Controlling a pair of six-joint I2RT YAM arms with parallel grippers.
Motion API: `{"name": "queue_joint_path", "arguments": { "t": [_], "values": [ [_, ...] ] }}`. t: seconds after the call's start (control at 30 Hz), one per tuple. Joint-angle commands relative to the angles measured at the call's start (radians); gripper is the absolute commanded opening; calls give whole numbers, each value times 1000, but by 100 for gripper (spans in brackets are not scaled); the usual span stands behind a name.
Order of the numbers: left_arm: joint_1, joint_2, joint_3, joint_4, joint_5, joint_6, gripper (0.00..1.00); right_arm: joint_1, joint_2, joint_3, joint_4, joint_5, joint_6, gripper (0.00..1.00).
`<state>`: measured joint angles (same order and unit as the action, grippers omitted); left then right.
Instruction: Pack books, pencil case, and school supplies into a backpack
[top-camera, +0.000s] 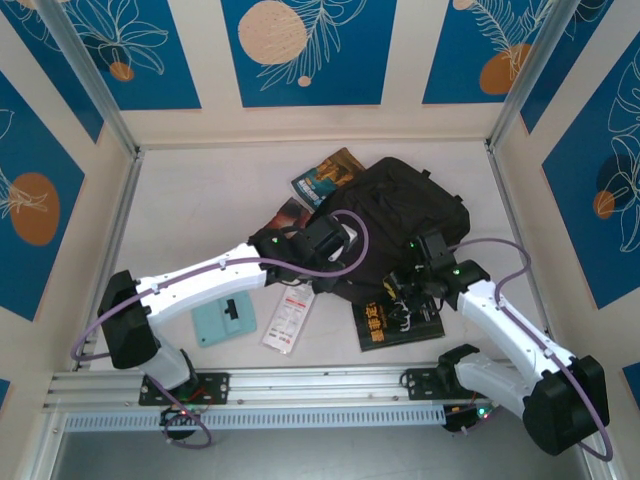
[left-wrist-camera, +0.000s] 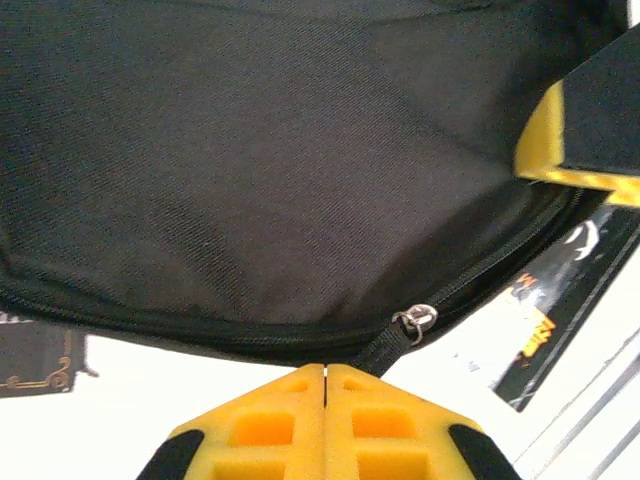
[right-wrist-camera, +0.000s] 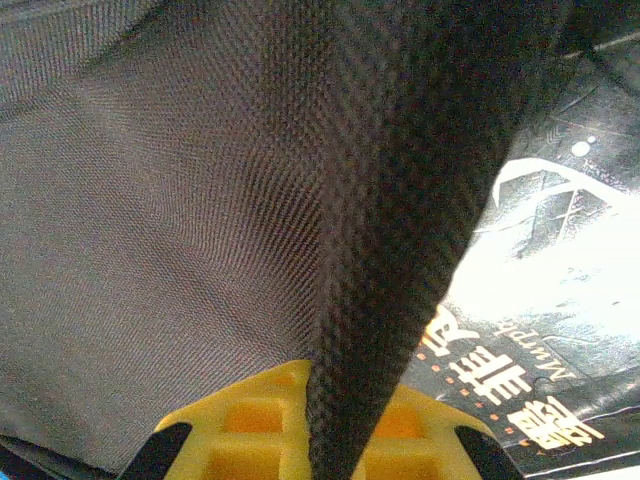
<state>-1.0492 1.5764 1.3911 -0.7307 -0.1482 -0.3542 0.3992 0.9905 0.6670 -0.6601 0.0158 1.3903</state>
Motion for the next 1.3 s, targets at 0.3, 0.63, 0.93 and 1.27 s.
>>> {"name": "queue_joint_path", "arguments": {
  "t": [0.3,0.63,0.93,1.27],
  "values": [
    [8,-44,3,-100,-187,85,0,20,31,53,-113,187,-168,0],
    [33,-56,-8,-115,-247,94,0,24,42,57,-117,229,-243,0],
    [130,-100,-129,3,-59,-11,0,25,10,44,-68,193,-267,0],
    [217,-187,-286,140,-22,-167,0,25,-1,20,-24,141,-244,0]
  ]
}}
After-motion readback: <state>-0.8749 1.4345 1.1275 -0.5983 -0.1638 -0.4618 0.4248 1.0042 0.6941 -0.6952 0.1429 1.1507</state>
